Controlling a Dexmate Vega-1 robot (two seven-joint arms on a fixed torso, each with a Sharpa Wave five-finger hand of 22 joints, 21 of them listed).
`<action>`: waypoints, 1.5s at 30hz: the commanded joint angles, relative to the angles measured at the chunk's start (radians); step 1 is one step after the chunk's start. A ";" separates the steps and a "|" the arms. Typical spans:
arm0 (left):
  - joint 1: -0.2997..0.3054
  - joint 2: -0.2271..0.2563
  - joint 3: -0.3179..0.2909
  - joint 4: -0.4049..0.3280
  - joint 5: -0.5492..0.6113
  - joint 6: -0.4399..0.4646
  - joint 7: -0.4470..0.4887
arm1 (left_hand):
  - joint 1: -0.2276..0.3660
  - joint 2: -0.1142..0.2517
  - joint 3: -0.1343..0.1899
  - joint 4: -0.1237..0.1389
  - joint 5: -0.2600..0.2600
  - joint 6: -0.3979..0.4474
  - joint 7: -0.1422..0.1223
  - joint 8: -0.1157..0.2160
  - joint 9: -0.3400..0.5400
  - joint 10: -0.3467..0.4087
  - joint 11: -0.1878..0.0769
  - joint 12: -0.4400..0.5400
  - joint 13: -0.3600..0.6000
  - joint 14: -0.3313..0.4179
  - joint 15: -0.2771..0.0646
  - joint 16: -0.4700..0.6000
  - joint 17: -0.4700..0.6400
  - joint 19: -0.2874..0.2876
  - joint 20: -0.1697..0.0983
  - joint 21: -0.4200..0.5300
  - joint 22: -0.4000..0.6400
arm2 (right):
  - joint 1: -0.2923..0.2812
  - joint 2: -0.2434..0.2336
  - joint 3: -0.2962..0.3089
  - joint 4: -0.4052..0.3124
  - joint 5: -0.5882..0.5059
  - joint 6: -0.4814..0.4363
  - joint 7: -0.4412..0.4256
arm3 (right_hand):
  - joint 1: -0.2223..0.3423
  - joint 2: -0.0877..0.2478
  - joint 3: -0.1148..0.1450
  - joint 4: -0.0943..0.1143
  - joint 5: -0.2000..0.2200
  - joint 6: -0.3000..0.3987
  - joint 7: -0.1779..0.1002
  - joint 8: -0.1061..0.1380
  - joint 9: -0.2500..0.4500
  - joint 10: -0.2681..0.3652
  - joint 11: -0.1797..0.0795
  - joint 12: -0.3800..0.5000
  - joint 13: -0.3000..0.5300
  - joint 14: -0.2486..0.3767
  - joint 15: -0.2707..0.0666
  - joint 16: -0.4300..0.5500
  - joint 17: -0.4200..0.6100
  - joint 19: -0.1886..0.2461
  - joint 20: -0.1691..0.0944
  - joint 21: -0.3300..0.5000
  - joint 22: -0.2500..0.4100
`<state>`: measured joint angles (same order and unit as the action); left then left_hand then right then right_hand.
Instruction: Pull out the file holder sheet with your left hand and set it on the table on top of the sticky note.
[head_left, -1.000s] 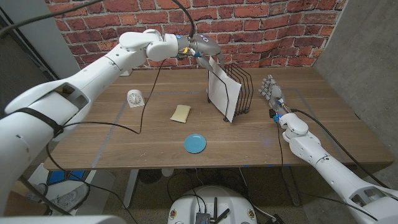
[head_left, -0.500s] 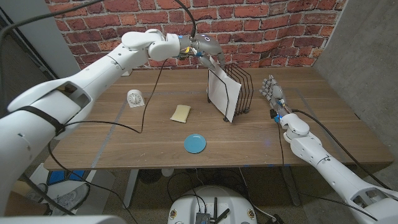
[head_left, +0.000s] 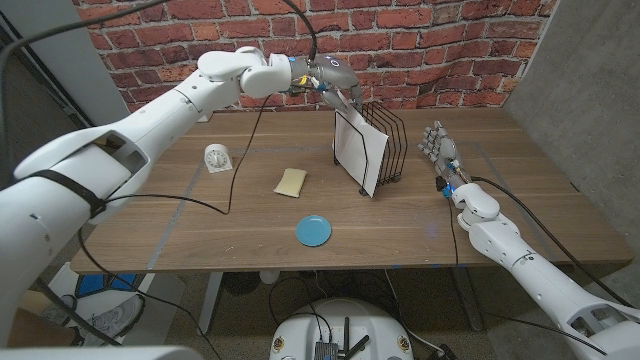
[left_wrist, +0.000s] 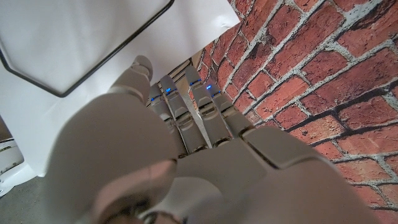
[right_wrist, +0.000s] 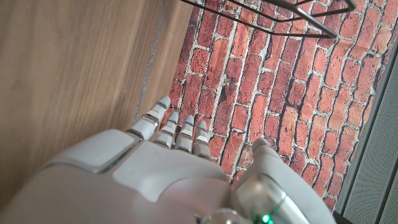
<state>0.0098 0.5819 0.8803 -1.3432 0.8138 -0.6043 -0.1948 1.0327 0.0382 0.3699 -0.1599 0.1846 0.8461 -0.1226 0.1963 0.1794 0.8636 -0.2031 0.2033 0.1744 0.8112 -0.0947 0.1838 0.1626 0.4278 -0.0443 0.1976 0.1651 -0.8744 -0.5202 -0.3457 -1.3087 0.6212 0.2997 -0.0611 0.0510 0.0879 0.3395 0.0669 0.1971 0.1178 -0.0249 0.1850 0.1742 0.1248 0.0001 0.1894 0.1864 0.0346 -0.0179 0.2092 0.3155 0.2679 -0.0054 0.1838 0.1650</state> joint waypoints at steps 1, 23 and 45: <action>-0.014 -0.013 0.011 0.014 -0.030 0.000 -0.057 | -0.016 -0.004 0.004 0.005 -0.003 -0.005 0.009 -0.006 0.002 -0.007 -0.002 -0.005 0.006 0.003 -0.133 -0.008 0.002 0.003 -0.162 -0.006 0.004 | -0.012 -0.007 0.005 -0.014 0.002 -0.003 -0.006 | -0.002 0.030 0.007 0.001 0.004 0.011 0.003 0.005 0.004 0.007 -0.006 0.004 0.002 0.006 0.002 0.006 -0.001 0.010 0.003 0.005 0.003; -0.015 -0.011 0.009 0.014 -0.023 -0.014 -0.035 | -0.027 0.064 0.065 -0.010 -0.001 0.123 0.015 0.017 0.005 0.134 -0.001 0.016 0.011 0.138 -0.144 0.008 0.009 0.021 -0.158 -0.004 0.005 | -0.023 -0.010 0.010 -0.028 0.001 -0.002 -0.016 | -0.004 0.031 0.007 -0.001 0.004 0.012 0.001 0.005 0.004 0.007 -0.006 0.004 0.002 0.006 0.005 0.008 -0.003 0.013 0.005 0.006 0.003; -0.033 -0.017 0.010 0.037 -0.028 -0.032 -0.034 | -0.025 0.070 0.082 -0.016 -0.004 0.175 0.026 0.023 0.008 0.207 -0.002 0.019 0.014 0.210 -0.145 0.012 0.012 0.046 -0.158 0.000 0.006 | -0.021 -0.008 0.008 -0.029 -0.002 -0.004 -0.020 | -0.005 0.032 0.006 -0.002 0.004 0.012 0.001 0.004 0.004 0.005 -0.005 0.003 0.002 0.005 0.005 0.010 -0.004 0.013 0.005 0.005 0.003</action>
<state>-0.0051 0.5718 0.8885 -1.3270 0.7848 -0.6210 -0.2336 1.0082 0.1003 0.4444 -0.1794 0.1807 1.0116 -0.0987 0.2126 0.1840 1.0629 -0.2074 0.2194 0.1838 1.0132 -0.1607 0.1926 0.1702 0.4636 -0.0443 0.1900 0.1703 -0.8976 -0.5304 -0.3364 -1.3384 0.6218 0.2977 -0.0797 0.0489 0.0858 0.3395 0.0670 0.1971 0.1211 -0.0283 0.1850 0.1742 0.1247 0.0001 0.1894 0.1864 0.0346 -0.0178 0.2118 0.3108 0.2732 -0.0001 0.1838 0.1650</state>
